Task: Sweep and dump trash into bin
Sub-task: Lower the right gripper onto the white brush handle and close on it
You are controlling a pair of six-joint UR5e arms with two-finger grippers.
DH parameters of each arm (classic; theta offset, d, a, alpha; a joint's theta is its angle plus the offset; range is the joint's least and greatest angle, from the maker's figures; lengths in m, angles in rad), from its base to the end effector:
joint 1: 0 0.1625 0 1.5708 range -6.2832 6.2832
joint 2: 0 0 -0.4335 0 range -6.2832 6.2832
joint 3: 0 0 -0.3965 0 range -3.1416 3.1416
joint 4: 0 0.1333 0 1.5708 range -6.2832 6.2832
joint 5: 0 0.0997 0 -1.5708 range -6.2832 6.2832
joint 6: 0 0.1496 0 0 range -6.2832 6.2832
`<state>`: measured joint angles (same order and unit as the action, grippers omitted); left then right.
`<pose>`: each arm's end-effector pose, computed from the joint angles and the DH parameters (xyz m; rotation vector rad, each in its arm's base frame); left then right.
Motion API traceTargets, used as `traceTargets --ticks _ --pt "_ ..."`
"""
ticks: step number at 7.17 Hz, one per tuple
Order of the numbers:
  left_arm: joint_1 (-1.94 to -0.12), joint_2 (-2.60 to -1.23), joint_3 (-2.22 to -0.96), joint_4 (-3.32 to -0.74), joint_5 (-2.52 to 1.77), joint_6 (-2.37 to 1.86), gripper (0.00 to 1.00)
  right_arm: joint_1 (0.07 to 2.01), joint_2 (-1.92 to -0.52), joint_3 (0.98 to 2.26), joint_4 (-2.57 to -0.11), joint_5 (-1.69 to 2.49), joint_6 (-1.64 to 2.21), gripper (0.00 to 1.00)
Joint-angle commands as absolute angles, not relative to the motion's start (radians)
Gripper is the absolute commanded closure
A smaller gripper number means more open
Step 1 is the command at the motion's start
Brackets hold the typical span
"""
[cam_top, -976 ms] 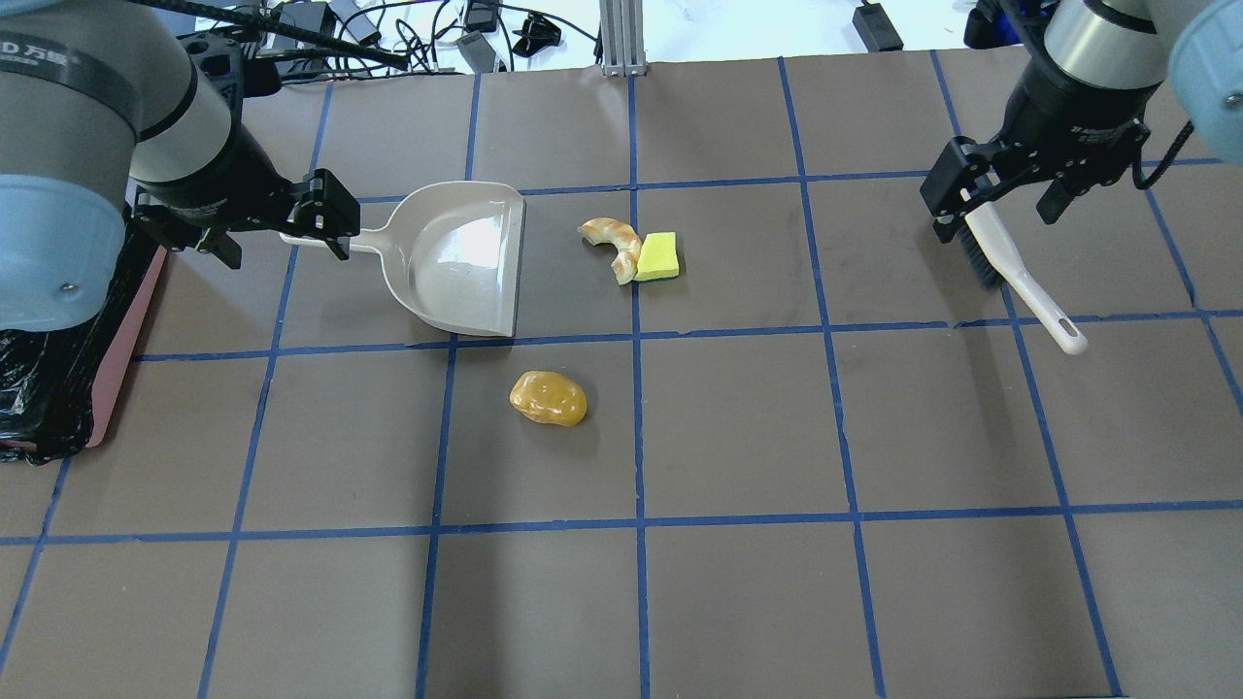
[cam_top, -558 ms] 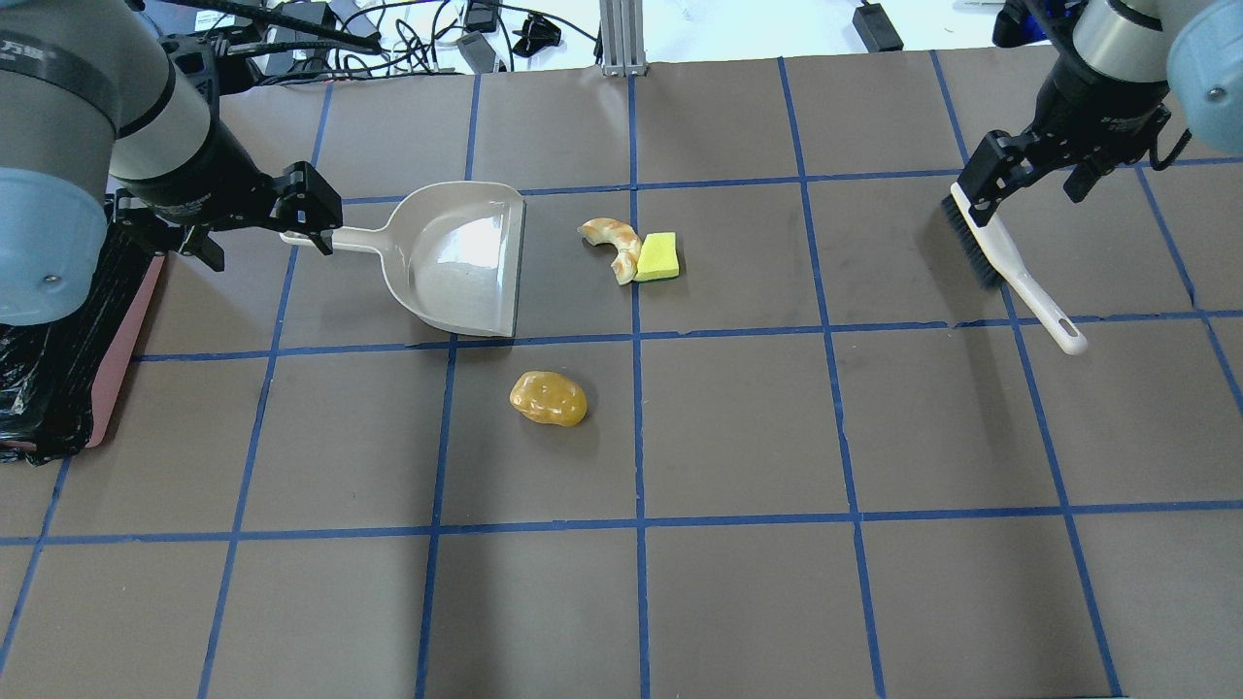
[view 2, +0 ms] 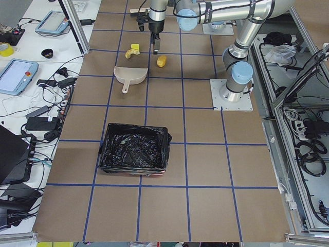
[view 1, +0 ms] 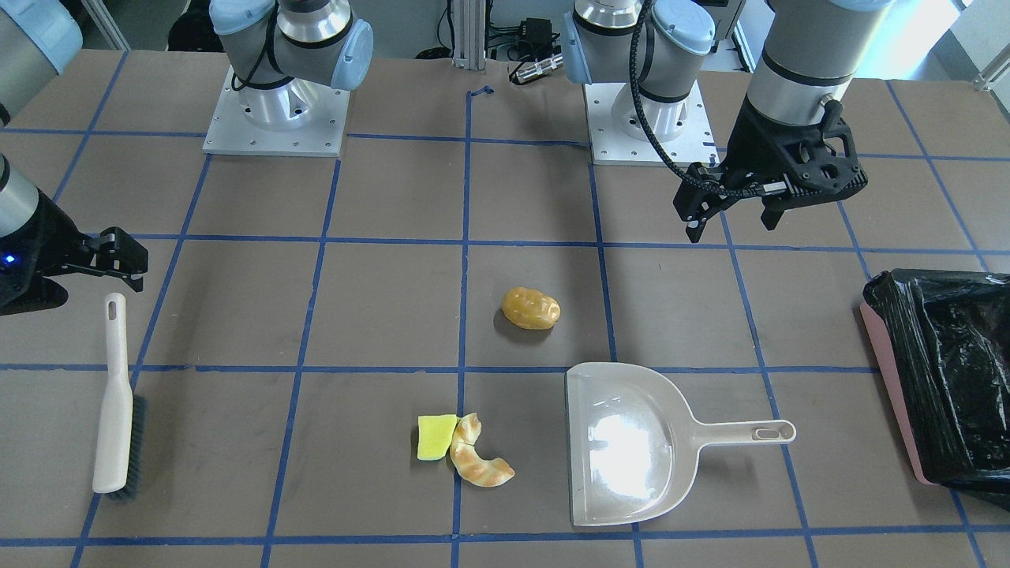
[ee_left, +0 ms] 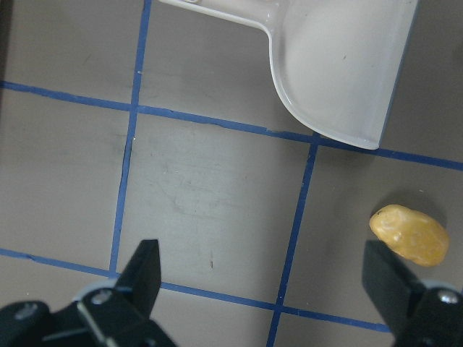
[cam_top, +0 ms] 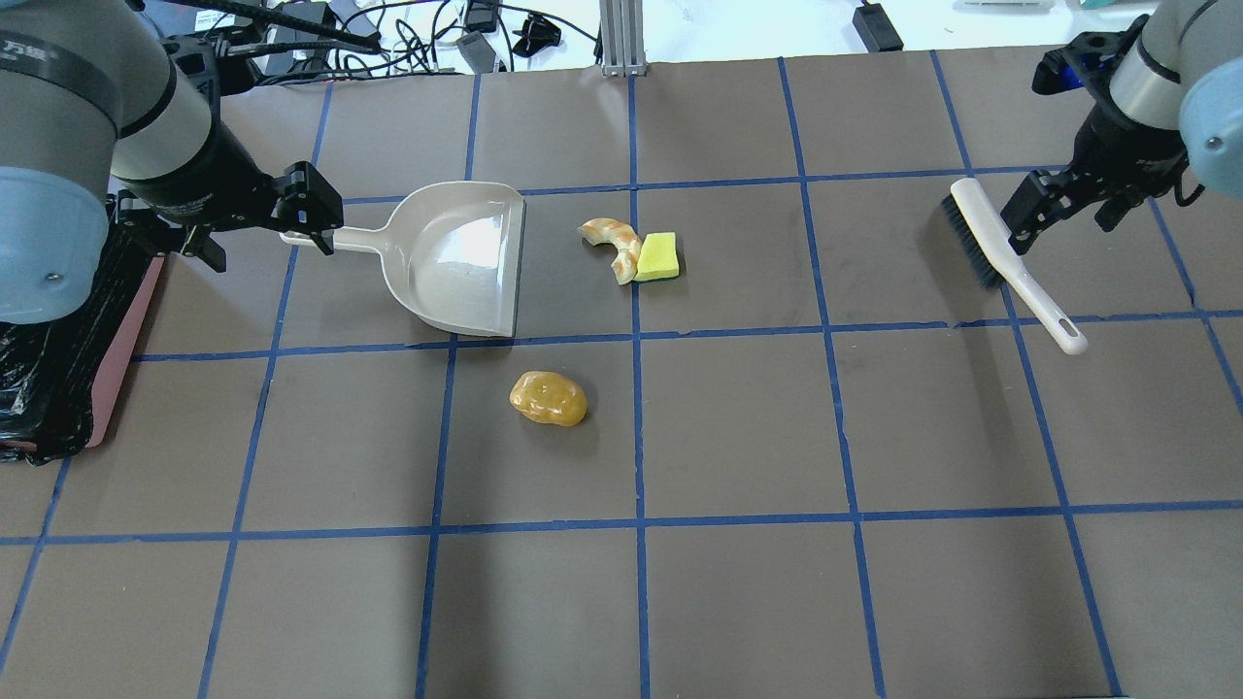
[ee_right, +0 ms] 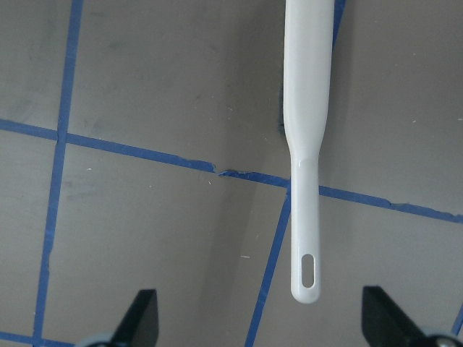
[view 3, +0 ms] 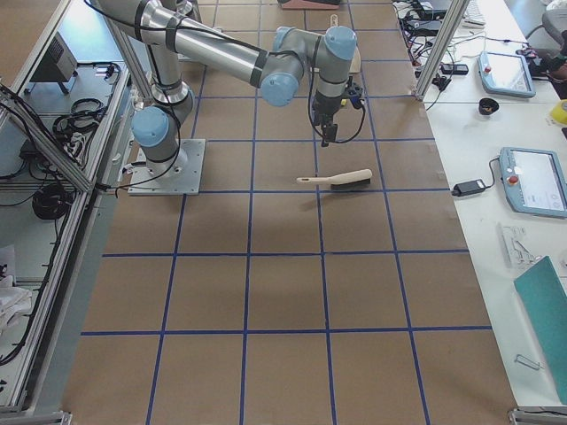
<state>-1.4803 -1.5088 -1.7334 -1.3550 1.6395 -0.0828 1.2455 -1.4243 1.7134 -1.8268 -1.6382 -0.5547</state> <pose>-0.0788 -0.4930 0.4185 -0.2715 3.0554 -0.1765 -0.0552 -0.5492 0.3258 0.3557 -3.0729 -0.0907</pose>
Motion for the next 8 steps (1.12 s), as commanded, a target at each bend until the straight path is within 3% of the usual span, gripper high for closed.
traceTargets --ticks 1,8 --pt "-1.48 -1.511 -1.733 -1.355 1.638 -0.083 0.0 1.206 -1.422 1.759 -1.85 -1.644 -0.61 0.0" --pt "-1.48 -1.519 -1.733 -1.335 1.638 -0.081 0.0 1.166 -1.344 1.769 -1.905 -1.652 -0.652 0.0"
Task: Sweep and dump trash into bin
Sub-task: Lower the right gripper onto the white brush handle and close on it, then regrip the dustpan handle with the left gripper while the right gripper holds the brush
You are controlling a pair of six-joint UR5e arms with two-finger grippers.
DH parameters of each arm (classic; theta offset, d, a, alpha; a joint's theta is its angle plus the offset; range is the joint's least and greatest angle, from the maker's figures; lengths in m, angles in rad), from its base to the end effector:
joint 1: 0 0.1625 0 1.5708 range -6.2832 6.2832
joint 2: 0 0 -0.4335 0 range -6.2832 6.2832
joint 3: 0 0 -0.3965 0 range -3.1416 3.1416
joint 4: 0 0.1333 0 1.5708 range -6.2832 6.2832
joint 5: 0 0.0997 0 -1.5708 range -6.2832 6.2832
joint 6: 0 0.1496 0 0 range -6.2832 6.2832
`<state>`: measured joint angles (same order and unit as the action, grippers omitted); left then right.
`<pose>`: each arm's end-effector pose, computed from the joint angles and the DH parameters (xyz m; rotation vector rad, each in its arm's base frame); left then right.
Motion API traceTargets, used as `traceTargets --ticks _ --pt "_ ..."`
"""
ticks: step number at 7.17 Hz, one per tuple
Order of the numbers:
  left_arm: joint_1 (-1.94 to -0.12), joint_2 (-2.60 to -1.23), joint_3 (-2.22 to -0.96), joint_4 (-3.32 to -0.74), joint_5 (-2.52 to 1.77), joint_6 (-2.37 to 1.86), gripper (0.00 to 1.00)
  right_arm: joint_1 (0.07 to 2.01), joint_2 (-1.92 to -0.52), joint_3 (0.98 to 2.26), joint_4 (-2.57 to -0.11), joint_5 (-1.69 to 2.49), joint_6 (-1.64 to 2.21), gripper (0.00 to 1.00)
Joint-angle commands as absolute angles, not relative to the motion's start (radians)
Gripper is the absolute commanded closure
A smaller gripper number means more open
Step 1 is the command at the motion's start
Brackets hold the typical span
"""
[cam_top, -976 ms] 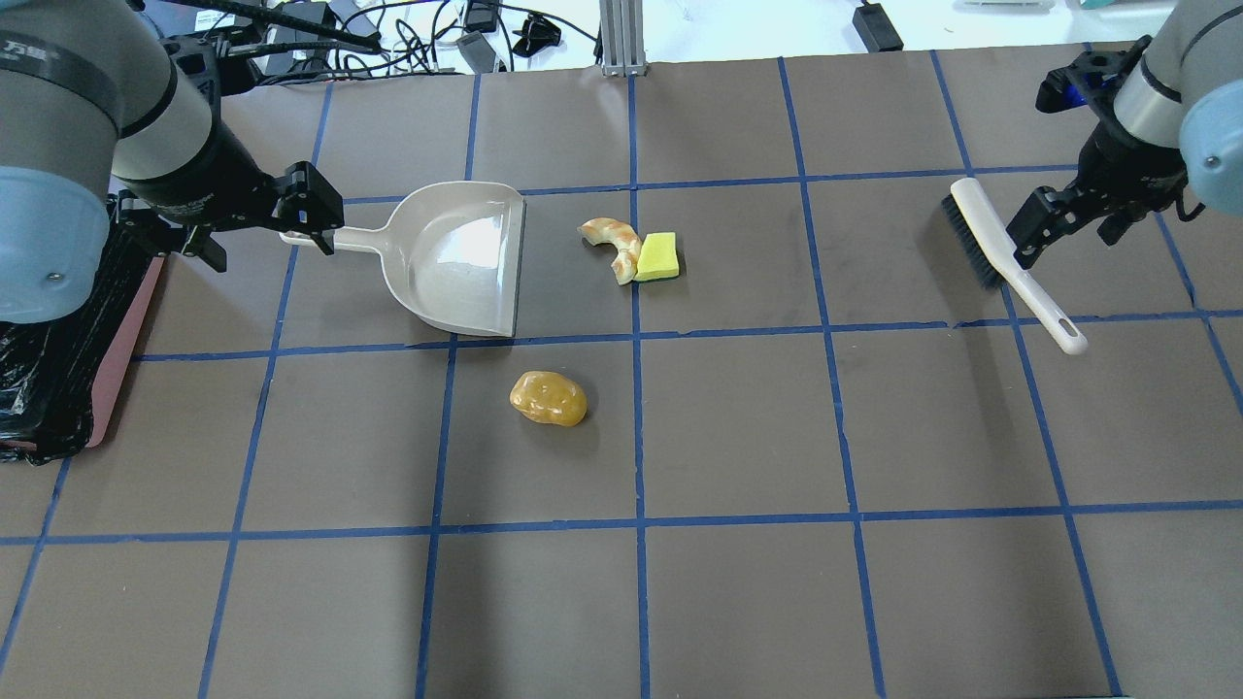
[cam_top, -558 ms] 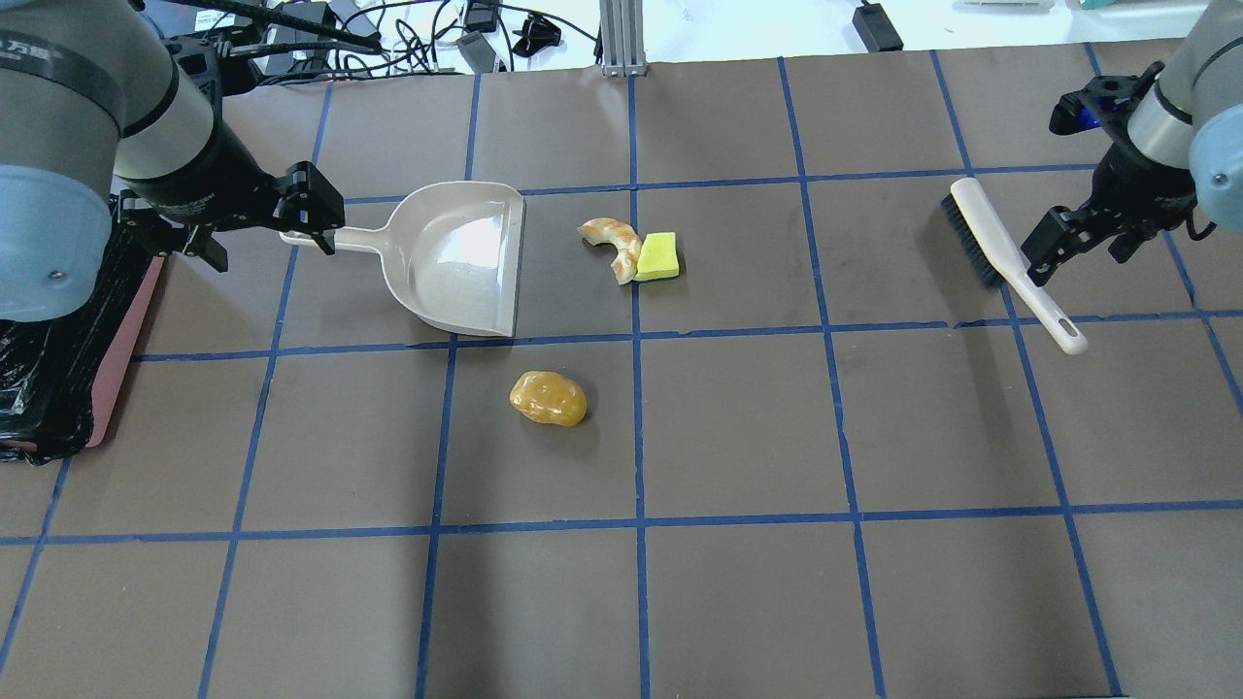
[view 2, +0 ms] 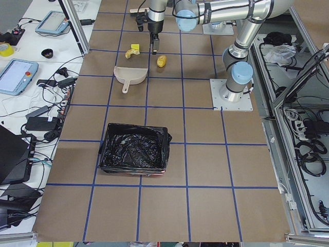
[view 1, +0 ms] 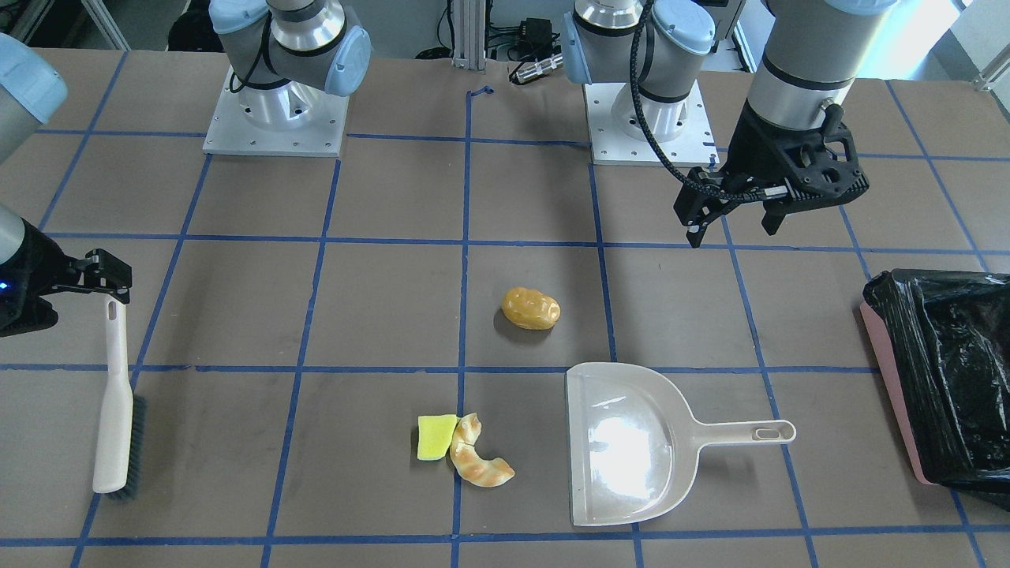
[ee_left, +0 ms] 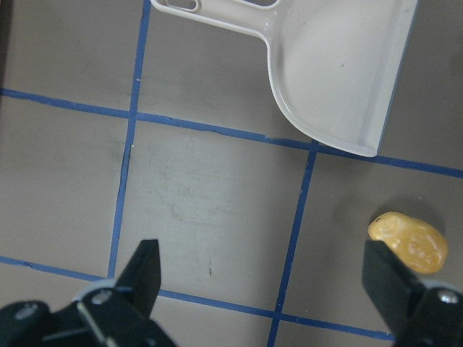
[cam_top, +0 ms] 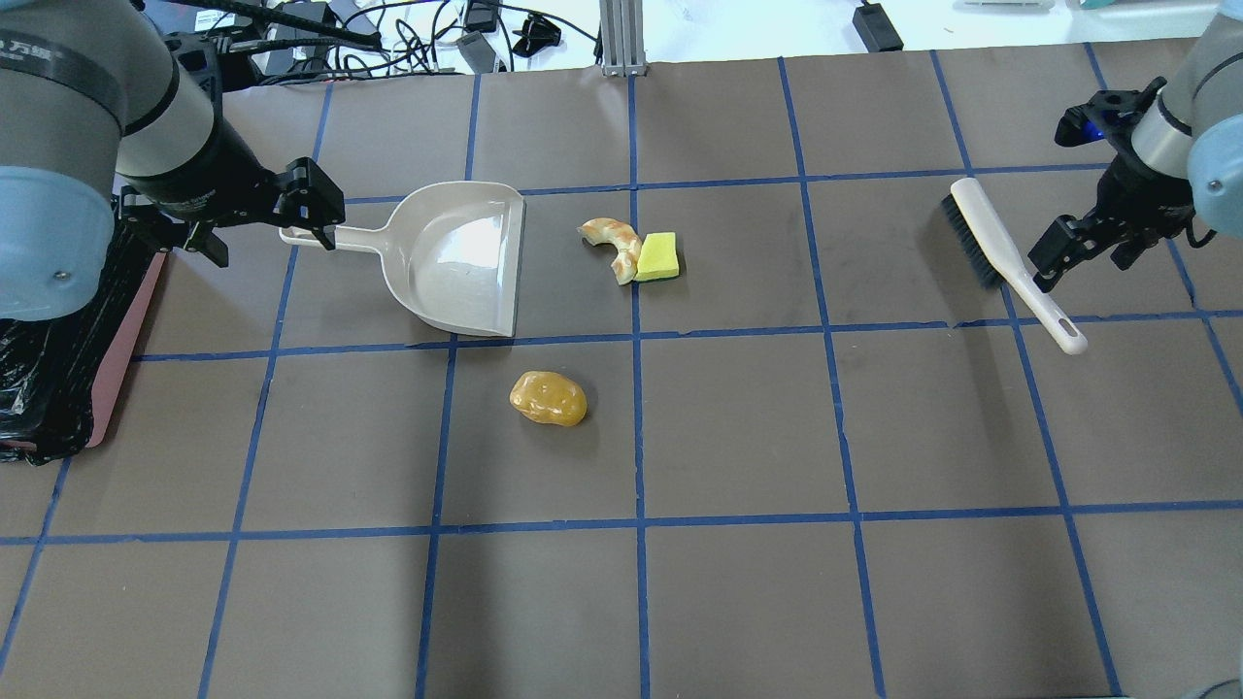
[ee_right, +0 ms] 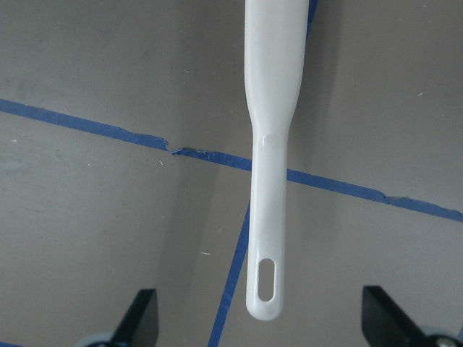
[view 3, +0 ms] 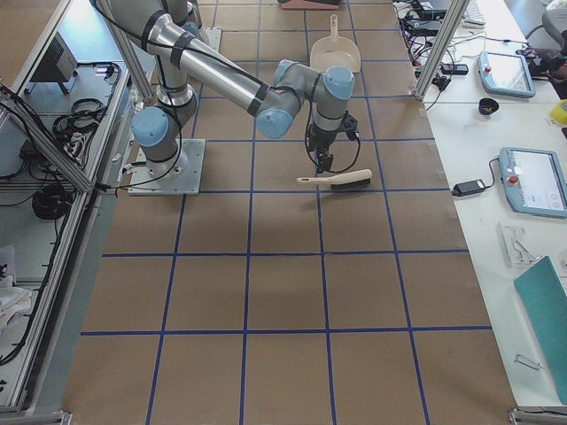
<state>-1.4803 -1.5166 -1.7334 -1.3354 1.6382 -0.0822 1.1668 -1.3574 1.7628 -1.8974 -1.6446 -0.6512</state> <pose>-0.0786 -0.4976 0.4170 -0.2711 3.0556 -0.1946 -0.1013 -0.5481 0.2732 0.3883 -3.0889 -0.1639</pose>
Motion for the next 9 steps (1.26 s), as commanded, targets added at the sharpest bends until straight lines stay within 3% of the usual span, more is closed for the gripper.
traceTargets --ticks 1,9 --pt "-1.479 -1.525 -1.732 -1.325 1.638 -0.093 0.0 1.166 -1.33 1.773 -1.949 -1.654 -0.652 0.0" --pt "-1.401 -1.77 -1.586 -1.17 1.628 -0.993 0.0 1.166 -1.263 1.902 -2.152 -1.681 -0.649 0.03"
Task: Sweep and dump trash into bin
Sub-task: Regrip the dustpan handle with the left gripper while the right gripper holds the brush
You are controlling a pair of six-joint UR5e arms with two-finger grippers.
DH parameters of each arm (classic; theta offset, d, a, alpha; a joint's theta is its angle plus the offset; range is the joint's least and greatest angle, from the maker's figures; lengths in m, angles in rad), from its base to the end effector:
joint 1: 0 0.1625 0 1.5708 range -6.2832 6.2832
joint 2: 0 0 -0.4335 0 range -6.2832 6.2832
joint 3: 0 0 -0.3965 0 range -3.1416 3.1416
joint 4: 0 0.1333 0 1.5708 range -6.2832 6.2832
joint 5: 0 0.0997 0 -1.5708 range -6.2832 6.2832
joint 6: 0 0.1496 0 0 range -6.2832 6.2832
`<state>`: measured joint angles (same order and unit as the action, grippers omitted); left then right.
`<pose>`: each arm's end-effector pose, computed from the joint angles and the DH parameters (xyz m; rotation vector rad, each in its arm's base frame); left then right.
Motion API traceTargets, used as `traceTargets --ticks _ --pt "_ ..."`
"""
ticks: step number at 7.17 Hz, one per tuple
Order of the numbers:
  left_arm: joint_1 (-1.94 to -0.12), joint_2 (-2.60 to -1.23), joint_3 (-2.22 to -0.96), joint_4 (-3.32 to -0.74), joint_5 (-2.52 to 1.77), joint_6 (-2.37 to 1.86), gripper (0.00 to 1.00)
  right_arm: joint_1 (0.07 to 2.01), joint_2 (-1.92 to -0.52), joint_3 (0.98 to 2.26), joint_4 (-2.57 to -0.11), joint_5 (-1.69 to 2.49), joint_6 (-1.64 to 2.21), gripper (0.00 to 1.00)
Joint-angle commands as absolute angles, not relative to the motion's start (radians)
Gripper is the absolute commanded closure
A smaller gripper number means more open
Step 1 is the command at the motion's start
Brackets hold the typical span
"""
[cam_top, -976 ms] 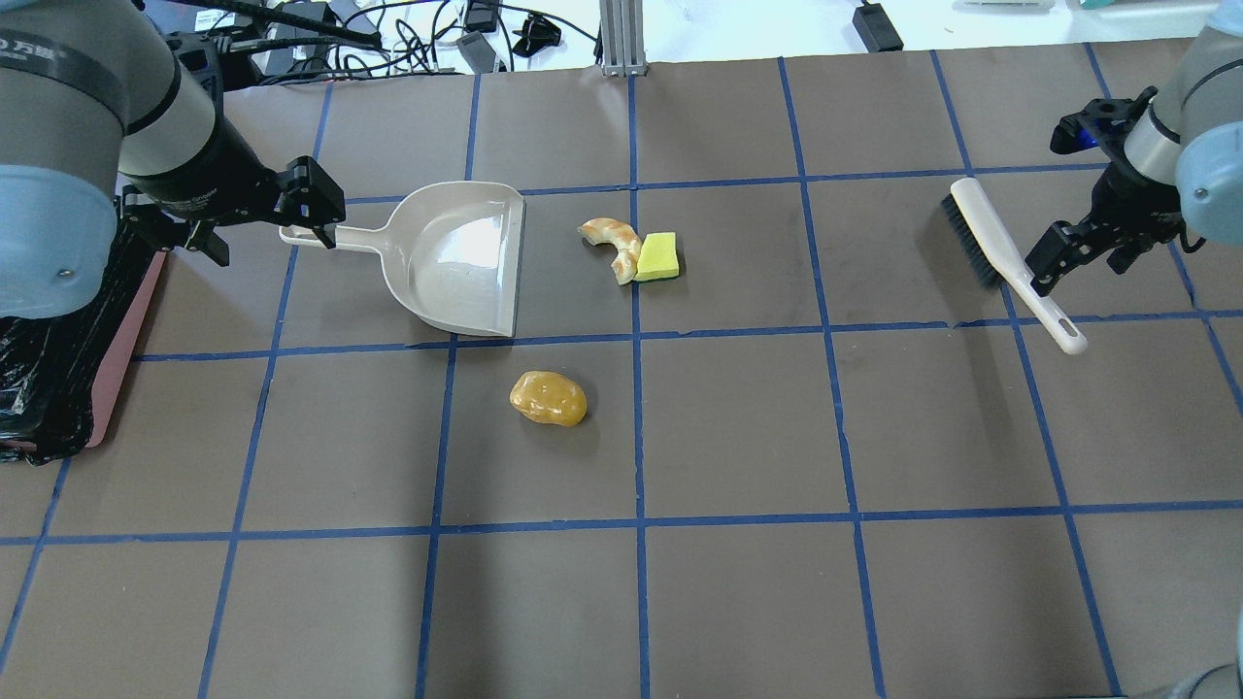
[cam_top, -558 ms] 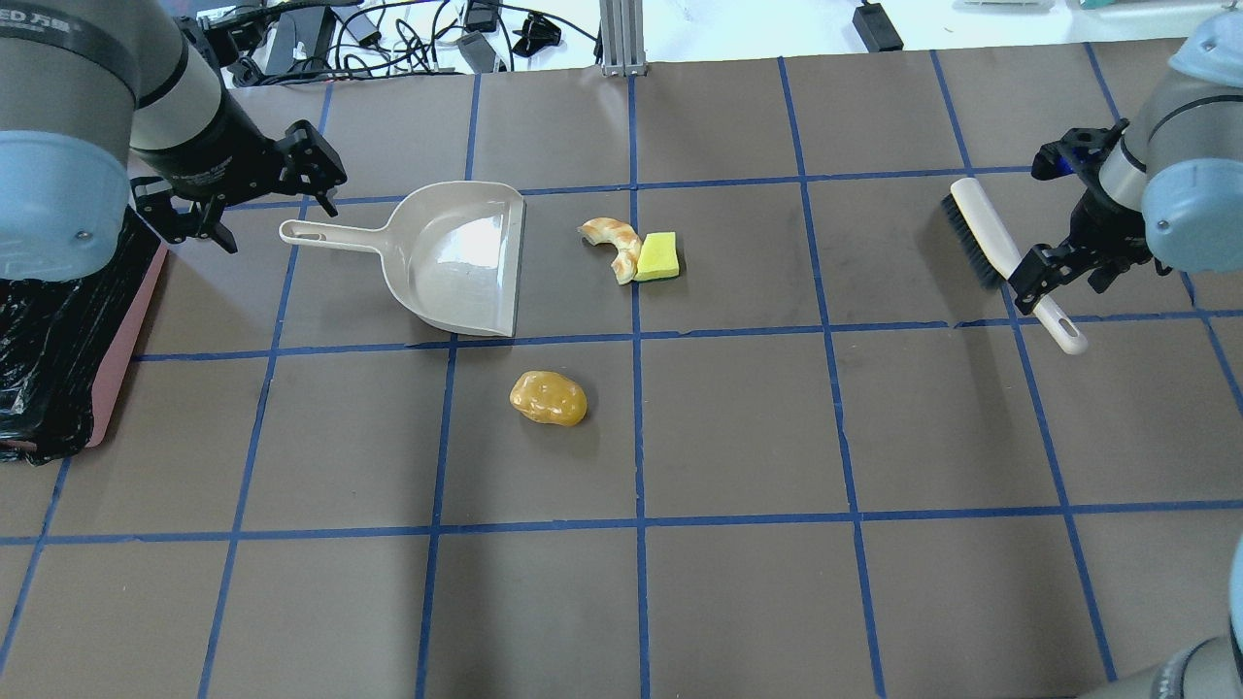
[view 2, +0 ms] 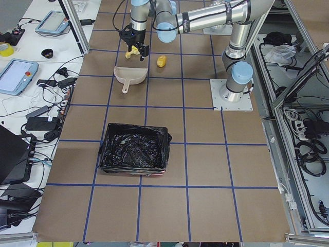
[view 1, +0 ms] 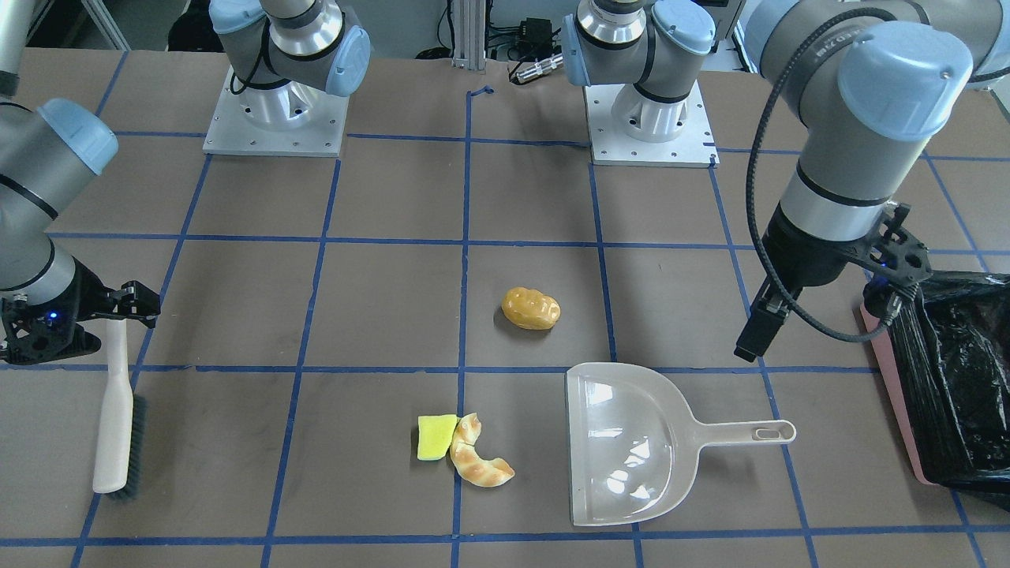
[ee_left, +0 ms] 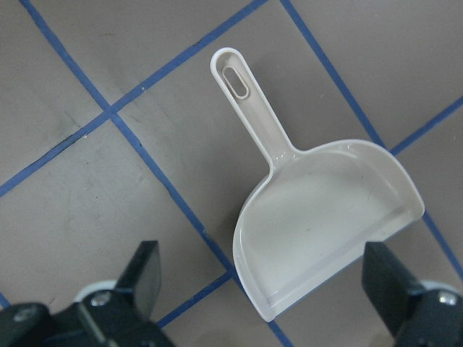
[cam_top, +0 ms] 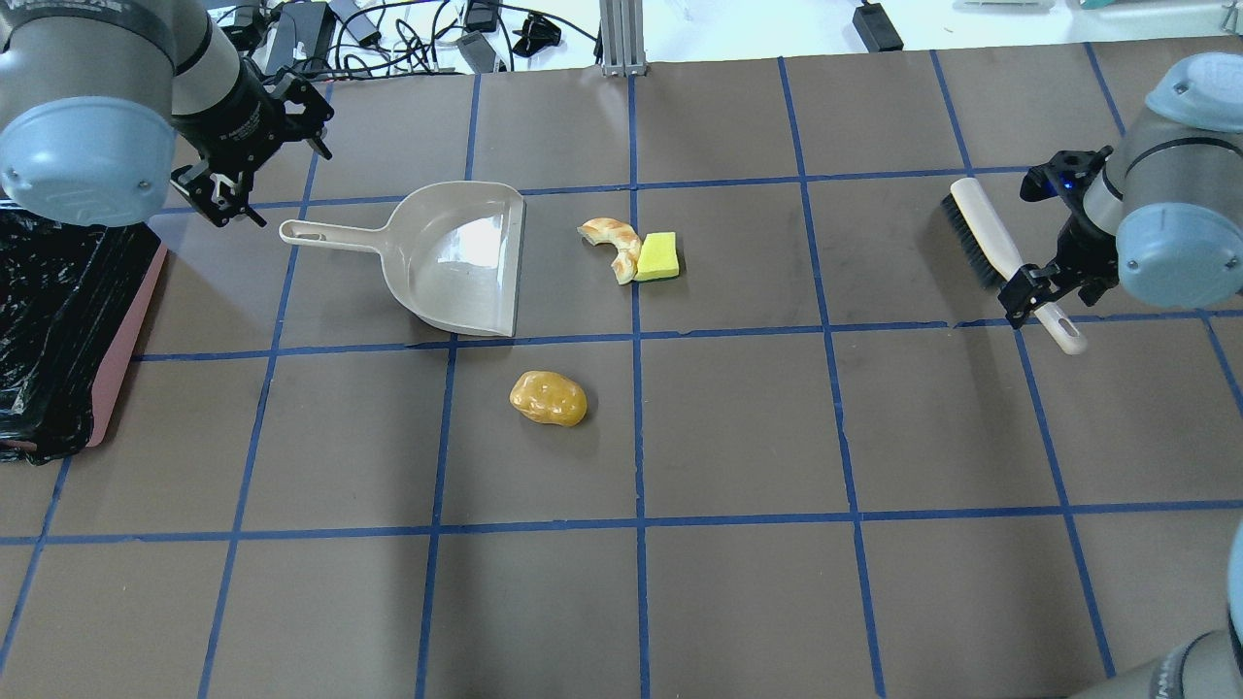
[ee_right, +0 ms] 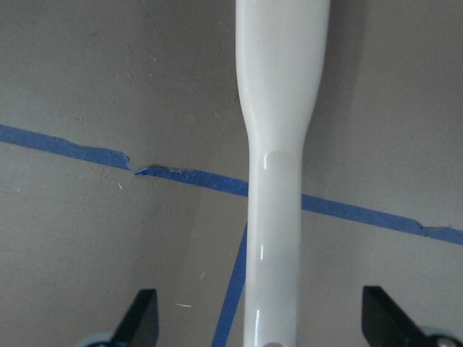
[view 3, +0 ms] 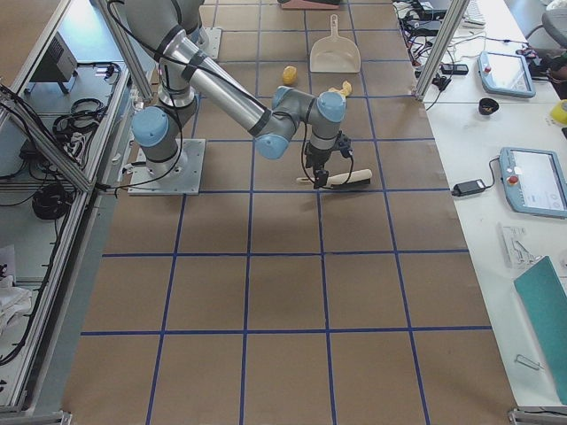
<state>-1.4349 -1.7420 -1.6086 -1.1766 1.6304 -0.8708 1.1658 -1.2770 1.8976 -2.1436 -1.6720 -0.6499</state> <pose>-0.0437 -0.5987 0.3790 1.5105 -2.7252 0.3034 -0.1044 -0.5434 0.1934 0.3793 -3.0515 -0.1419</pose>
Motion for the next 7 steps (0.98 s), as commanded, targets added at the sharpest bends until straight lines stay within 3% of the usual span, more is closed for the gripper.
traceTargets --ticks 1,4,5,7 --pt "-1.382 -1.793 -1.598 -1.14 1.615 -1.111 0.0 1.166 -1.253 1.902 -2.151 -1.683 -0.64 0.06" --pt "-1.376 -1.867 -1.618 -0.988 1.632 -1.311 0.0 1.164 -1.261 1.902 -2.151 -1.71 -0.632 0.16" --pt "-1.374 -1.899 -1.611 -0.986 1.675 -1.345 0.0 1.164 -1.259 1.902 -2.149 -1.71 -0.63 0.25" --pt "-1.368 -1.959 -1.608 -0.985 1.748 -1.373 0.0 1.164 -1.259 1.902 -2.145 -1.71 -0.634 0.35"
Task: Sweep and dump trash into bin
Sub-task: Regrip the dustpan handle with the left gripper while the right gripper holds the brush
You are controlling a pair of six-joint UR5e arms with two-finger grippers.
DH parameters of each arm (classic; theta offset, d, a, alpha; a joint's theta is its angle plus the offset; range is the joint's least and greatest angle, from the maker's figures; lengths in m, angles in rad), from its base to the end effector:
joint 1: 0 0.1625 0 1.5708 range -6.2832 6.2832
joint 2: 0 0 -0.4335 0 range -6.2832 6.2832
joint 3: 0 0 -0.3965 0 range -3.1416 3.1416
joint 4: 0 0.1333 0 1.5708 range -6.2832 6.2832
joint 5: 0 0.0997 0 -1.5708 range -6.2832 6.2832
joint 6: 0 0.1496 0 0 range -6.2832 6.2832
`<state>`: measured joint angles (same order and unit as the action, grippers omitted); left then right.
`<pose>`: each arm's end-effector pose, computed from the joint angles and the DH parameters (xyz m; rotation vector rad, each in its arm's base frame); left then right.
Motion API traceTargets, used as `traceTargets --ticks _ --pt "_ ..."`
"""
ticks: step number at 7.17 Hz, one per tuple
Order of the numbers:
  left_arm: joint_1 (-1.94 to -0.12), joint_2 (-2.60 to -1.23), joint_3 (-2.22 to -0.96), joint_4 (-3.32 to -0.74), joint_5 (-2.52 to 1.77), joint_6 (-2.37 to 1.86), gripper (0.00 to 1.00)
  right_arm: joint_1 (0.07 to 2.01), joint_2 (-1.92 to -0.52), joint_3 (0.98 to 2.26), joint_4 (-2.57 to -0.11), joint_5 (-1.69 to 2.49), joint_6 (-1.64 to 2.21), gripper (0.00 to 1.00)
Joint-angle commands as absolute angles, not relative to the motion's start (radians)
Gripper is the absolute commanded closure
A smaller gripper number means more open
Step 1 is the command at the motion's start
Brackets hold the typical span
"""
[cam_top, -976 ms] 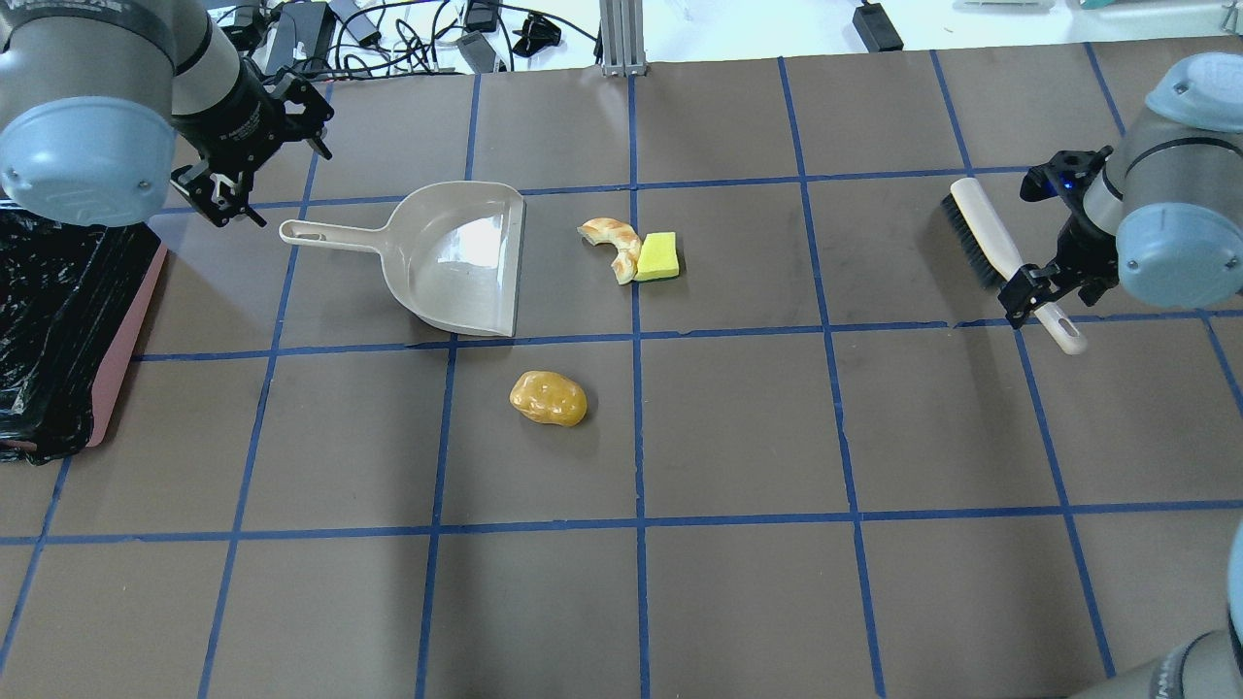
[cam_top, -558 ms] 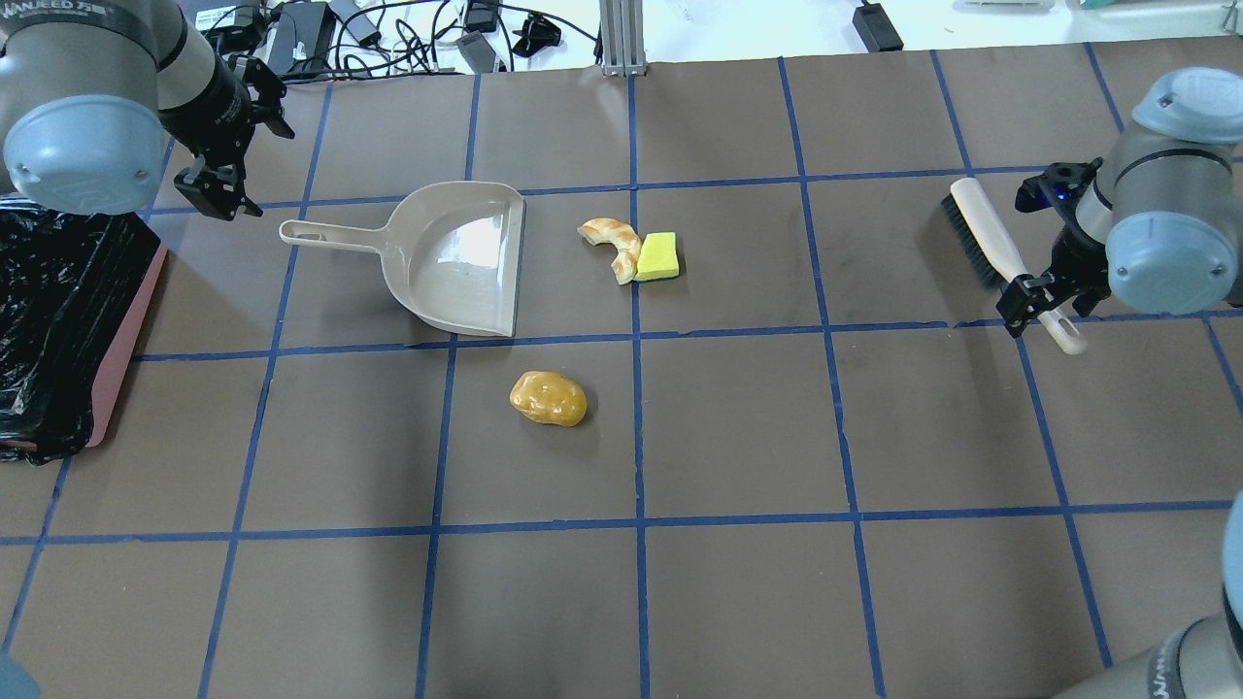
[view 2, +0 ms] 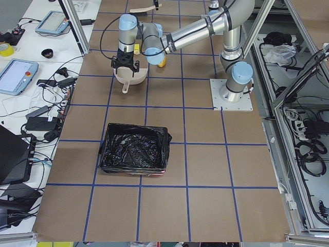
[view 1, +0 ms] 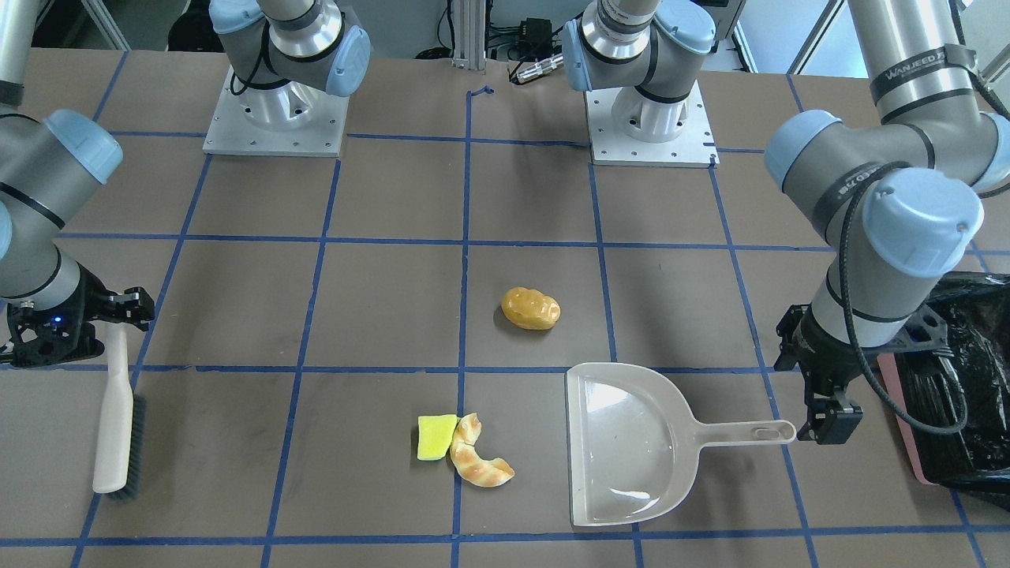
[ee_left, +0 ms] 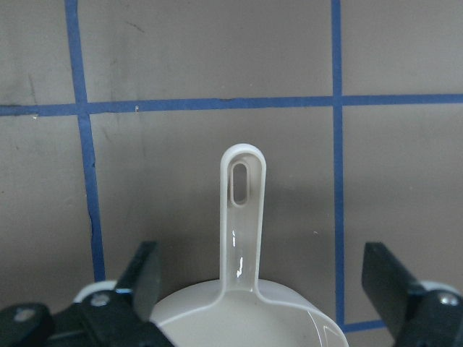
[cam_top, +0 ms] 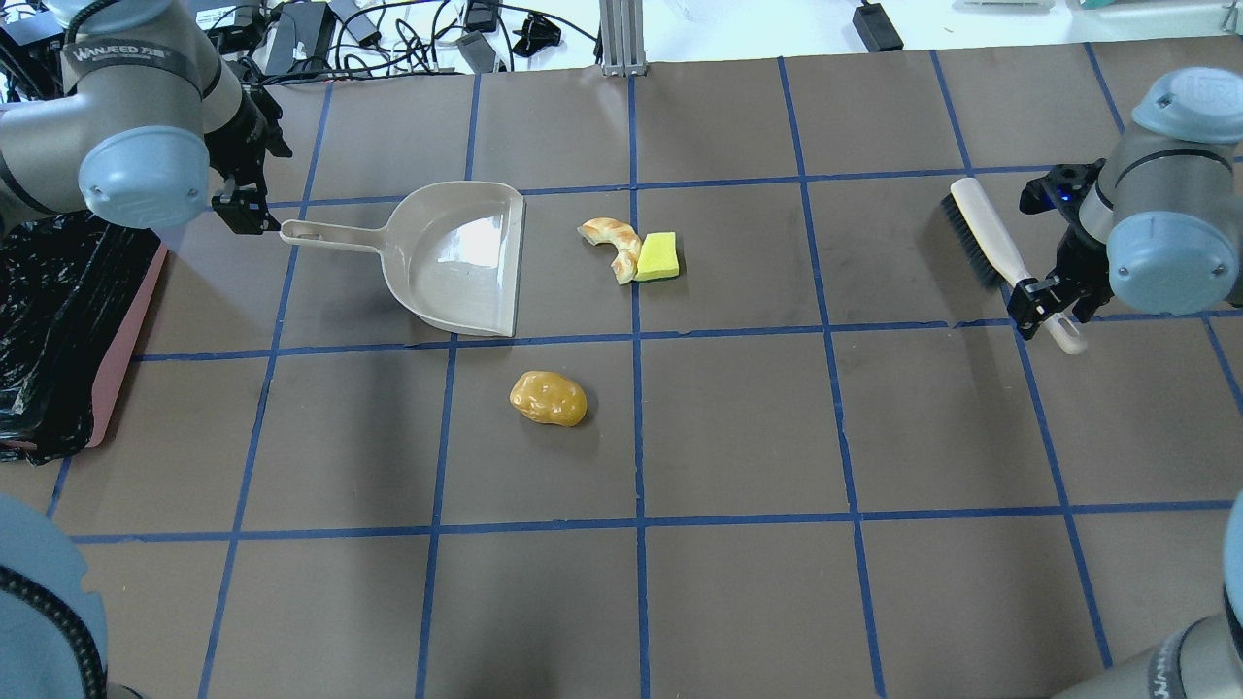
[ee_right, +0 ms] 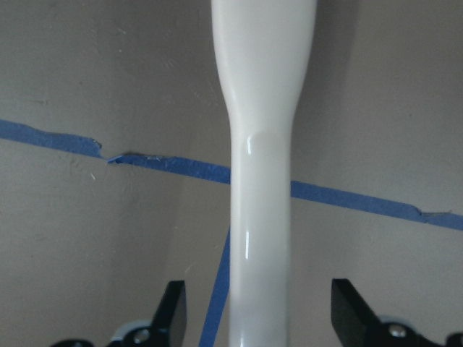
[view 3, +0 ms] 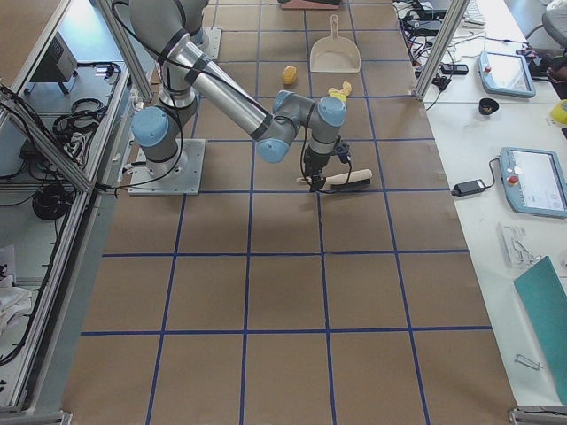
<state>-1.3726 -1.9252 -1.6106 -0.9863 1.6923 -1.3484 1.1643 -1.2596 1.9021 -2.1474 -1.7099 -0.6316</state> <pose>0.0136 -0.6526 0.2898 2.1922 -2.2200 0.3531 -0.1101 -0.5404 0.1832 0.3492 -3.0274 -0.1925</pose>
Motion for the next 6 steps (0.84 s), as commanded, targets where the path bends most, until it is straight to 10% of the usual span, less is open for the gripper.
traceTargets --ticks 1,6 --pt "-1.368 -1.968 -1.608 -0.989 1.759 -1.385 0.02 1.164 -1.258 1.902 -2.141 -1.71 -0.632 0.36" --pt "-1.368 -2.063 -1.436 -1.249 1.755 -1.368 0.1 1.164 -1.259 1.901 -2.141 -1.71 -0.63 0.47"
